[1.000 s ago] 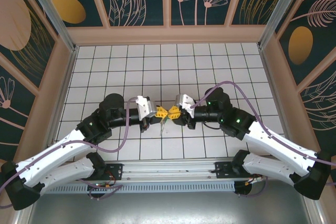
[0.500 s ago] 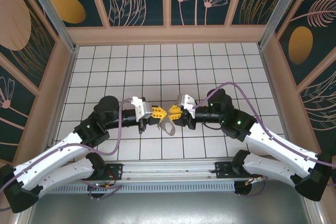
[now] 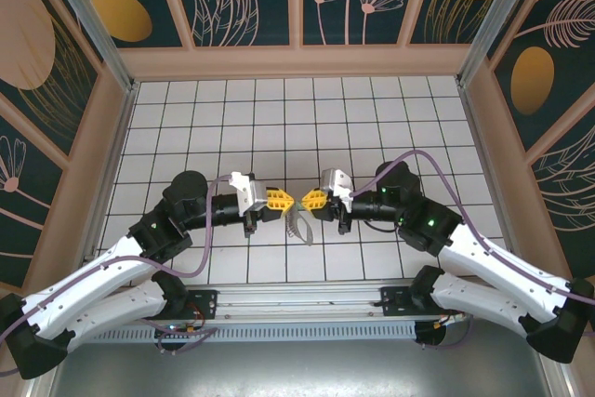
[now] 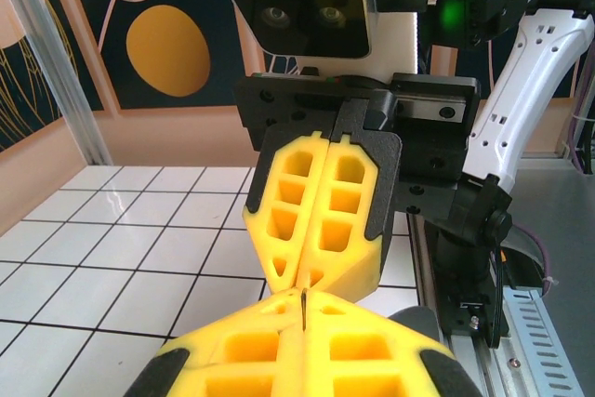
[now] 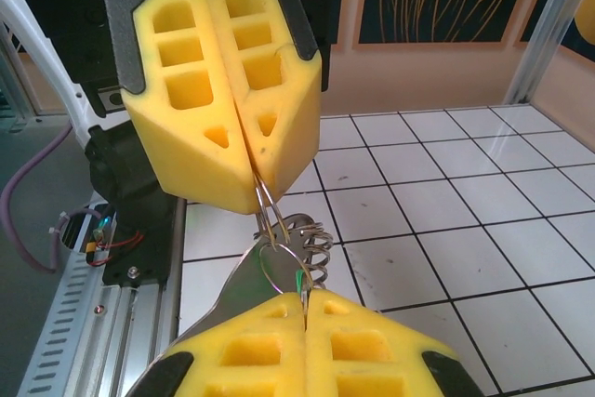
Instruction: Put the keys on the keyring
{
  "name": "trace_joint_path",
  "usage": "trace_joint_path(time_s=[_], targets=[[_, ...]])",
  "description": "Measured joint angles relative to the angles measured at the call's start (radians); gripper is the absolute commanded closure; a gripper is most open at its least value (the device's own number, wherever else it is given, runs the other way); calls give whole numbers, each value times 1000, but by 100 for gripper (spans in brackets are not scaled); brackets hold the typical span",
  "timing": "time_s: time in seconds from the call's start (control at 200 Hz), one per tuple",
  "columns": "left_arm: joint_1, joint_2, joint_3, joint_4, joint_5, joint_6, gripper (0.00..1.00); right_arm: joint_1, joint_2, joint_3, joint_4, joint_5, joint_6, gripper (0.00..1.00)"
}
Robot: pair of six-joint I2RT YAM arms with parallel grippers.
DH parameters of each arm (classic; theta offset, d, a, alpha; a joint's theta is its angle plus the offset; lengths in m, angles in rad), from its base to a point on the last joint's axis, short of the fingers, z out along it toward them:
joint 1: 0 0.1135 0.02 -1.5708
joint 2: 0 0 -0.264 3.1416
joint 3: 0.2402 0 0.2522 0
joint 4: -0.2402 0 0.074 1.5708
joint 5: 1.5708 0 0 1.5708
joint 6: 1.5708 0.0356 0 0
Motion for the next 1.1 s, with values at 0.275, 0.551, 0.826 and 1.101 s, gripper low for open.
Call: trace_joint_path(time_s=[0.275, 0.551, 0.826, 1.101], targets=[[0, 13, -3, 0, 3, 0, 100, 0, 55, 18, -1, -3, -8, 100], [0, 13, -8, 1, 14, 0, 100, 0, 83, 25, -1, -37, -15, 100], [0, 6, -14, -3, -14, 2, 100, 0, 80, 25, -1, 1, -11, 100], [1, -41, -14, -82, -168, 3, 100, -42, 52, 1, 34, 166, 48, 55]])
